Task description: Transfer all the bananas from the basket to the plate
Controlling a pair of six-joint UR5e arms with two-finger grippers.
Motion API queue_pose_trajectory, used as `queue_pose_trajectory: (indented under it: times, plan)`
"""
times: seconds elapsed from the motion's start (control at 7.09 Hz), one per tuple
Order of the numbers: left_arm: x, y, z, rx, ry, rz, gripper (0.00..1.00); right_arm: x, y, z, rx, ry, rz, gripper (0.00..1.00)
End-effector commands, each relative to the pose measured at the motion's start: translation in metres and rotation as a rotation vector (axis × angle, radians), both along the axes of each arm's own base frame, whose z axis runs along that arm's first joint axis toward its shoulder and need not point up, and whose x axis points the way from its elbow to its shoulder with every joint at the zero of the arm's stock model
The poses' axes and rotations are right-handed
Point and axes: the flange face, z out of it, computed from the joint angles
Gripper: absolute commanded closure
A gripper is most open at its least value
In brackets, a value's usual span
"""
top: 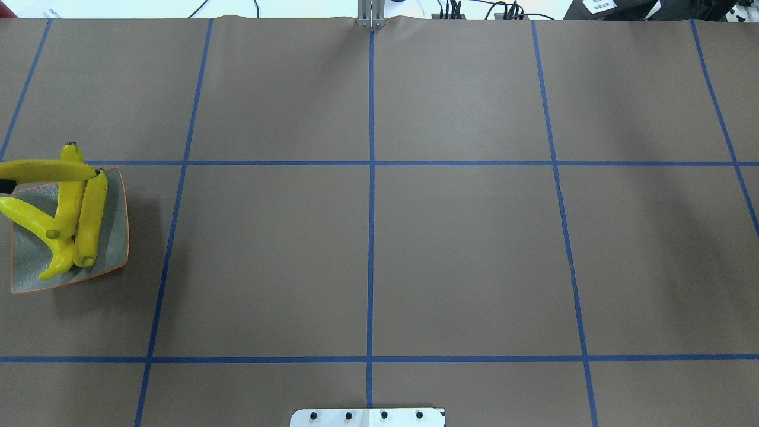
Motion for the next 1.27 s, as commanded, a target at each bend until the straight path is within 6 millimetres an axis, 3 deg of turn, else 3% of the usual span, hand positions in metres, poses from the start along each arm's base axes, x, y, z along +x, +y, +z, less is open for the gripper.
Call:
queue_pose_trajectory:
  times: [0.0, 0.56, 1.13]
  plan:
    - [0.004, 0.001, 0.019, -0.035, -0.008, 0.015, 1.0, 0.0, 0.001, 0.001, 0.0, -0.001, 0.001, 0.01]
    - [0.028, 0.008, 0.025, -0.053, -0.01, 0.068, 1.0, -0.001, 0.002, 0.001, -0.001, -0.01, -0.002, 0.01]
    - [0.035, 0.004, 0.045, -0.092, -0.022, 0.079, 1.0, -0.001, 0.006, 0.005, -0.006, -0.017, -0.004, 0.01]
